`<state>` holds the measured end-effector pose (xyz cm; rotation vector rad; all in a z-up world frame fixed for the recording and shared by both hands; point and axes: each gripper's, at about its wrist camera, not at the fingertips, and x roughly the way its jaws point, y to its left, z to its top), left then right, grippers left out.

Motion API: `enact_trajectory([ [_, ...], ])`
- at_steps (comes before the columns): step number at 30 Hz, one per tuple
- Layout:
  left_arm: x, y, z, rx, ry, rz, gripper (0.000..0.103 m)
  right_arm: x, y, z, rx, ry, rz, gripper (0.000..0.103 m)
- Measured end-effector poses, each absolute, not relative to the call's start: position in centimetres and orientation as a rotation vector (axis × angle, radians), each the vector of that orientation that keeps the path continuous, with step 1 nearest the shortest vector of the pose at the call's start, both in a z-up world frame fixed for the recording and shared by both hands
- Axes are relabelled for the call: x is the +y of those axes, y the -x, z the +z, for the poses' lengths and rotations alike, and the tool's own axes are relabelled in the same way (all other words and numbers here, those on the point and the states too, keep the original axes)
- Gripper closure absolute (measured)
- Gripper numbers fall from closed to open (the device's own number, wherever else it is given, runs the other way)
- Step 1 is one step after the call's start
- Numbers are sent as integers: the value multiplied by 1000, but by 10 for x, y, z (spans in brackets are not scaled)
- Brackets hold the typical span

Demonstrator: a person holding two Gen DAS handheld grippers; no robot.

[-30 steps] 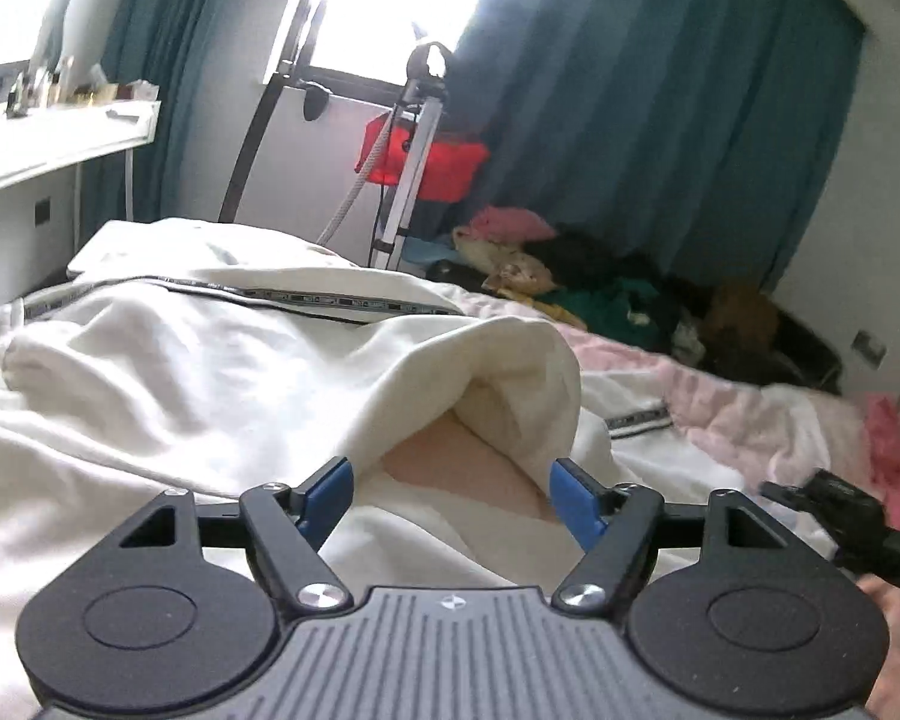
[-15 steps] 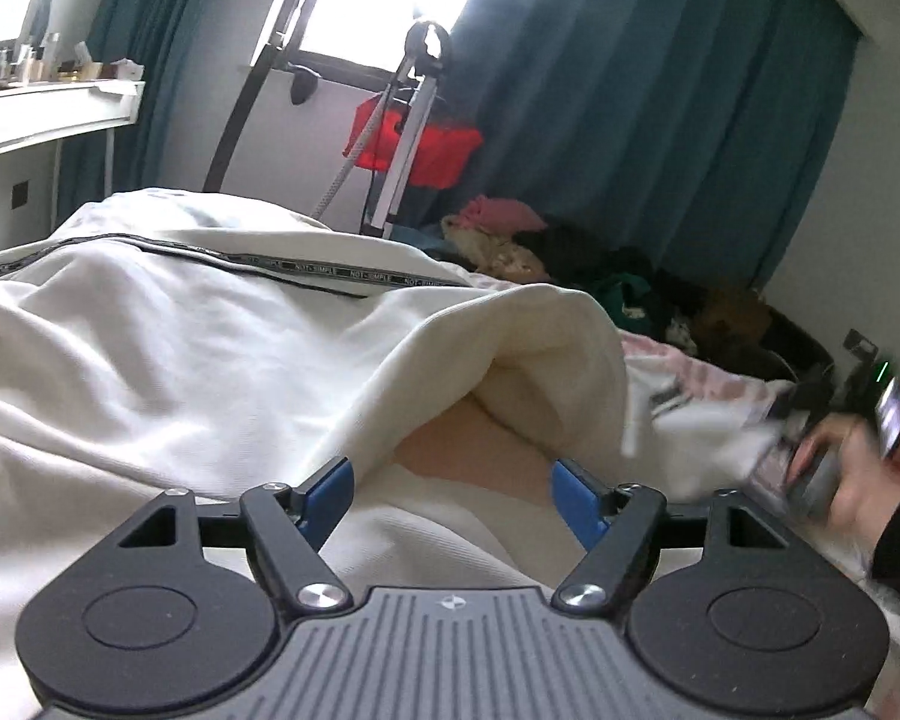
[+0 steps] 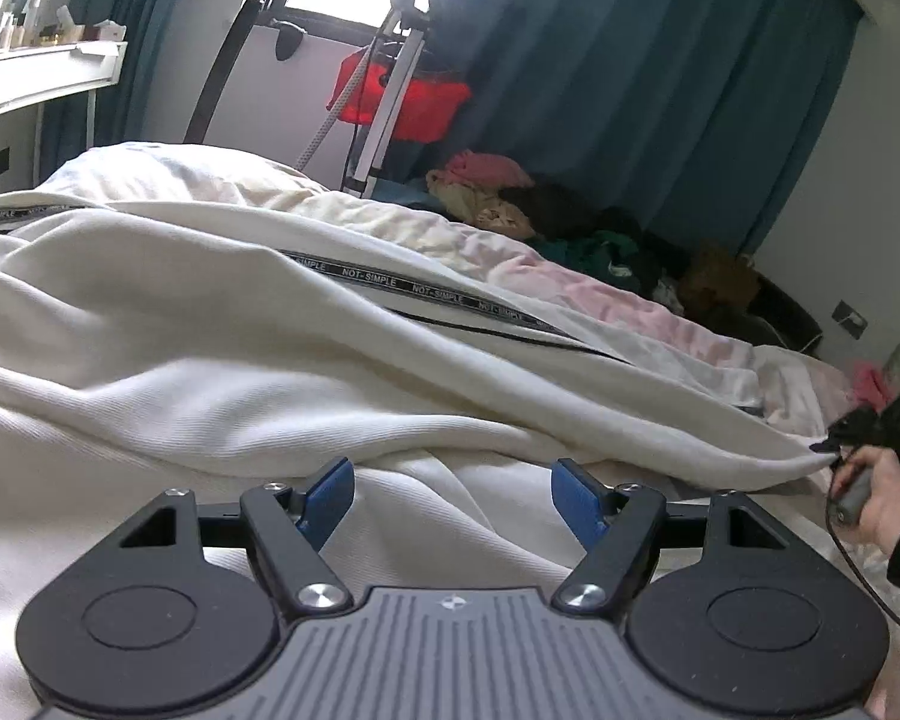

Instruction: Fold clothes

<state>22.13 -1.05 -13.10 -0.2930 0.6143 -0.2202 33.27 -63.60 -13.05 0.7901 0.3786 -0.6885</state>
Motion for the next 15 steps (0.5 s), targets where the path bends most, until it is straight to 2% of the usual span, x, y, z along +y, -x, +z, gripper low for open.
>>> enact_trajectory([
  [3,-11,-220,-127,610,283,-208,28,-641,-327,-116,327,-780,-624,94],
  [10,-10,-216,-122,613,260,-205,28,-636,-325,-15,106,-658,-486,94],
  [12,-11,-216,-122,619,252,-208,28,-647,-318,-22,93,-655,-526,94],
  [15,-12,-215,-122,627,239,-212,28,-670,-311,-81,235,-674,-630,93],
])
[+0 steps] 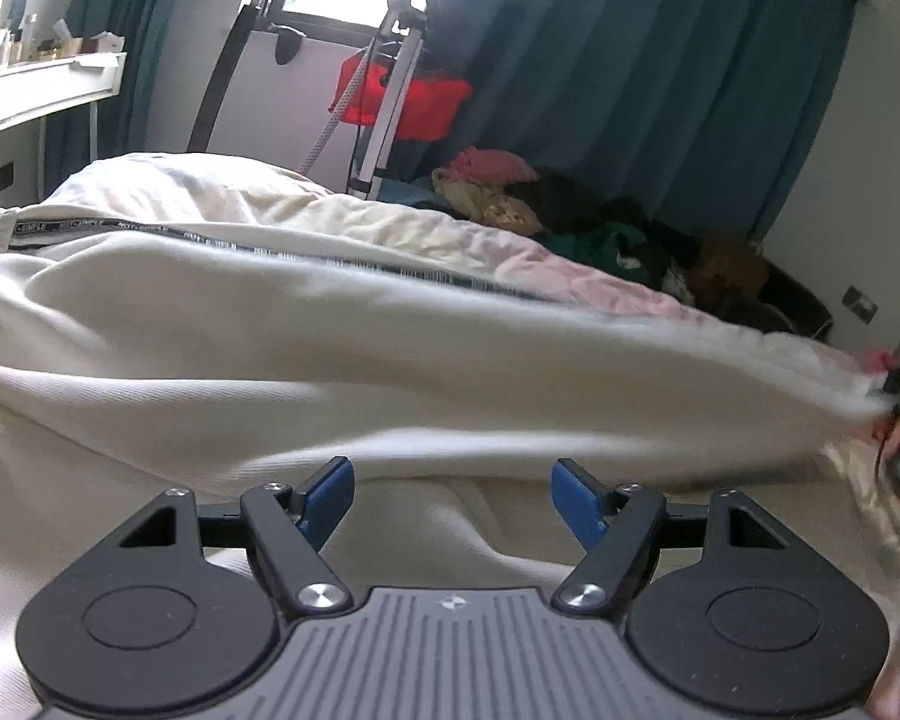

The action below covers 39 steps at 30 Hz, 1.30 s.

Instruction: Fold clothes

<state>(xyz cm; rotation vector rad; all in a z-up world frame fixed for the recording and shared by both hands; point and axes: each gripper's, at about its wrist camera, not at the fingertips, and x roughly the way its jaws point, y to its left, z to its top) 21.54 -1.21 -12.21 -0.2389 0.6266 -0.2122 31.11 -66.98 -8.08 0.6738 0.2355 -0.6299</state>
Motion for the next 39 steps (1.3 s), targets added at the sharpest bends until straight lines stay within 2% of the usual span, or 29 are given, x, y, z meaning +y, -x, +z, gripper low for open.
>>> enact_trajectory([
  [3,-18,-212,-120,615,193,-207,28,-689,-303,-142,408,-706,-669,90],
  [5,-23,-211,-118,605,170,-203,26,-695,-296,-165,460,-717,-656,81],
  [6,-25,-209,-117,599,164,-201,25,-694,-294,-167,482,-705,-649,71],
  [7,-26,-208,-115,596,161,-200,25,-692,-290,-167,504,-687,-642,55],
  [8,-27,-207,-113,592,158,-198,24,-689,-286,-167,526,-669,-636,46],
  [9,-28,-206,-111,589,155,-197,24,-684,-282,-163,533,-638,-621,30],
  [10,-29,-205,-109,585,154,-192,24,-672,-274,-155,531,-596,-596,24],
  [19,-33,-176,-85,530,118,-158,23,-545,-211,-68,521,-308,-303,26],
  [26,-44,-140,-65,514,91,-188,22,-436,-139,-13,463,-232,-102,26],
  [29,-39,-131,-64,540,143,-212,22,-415,-118,-10,441,-202,-70,26],
  [33,-39,-116,-67,522,81,-159,22,-400,-96,-16,410,-186,-53,26],
  [39,-22,-103,-81,599,124,-132,22,-416,-92,-37,448,-205,-132,26],
])
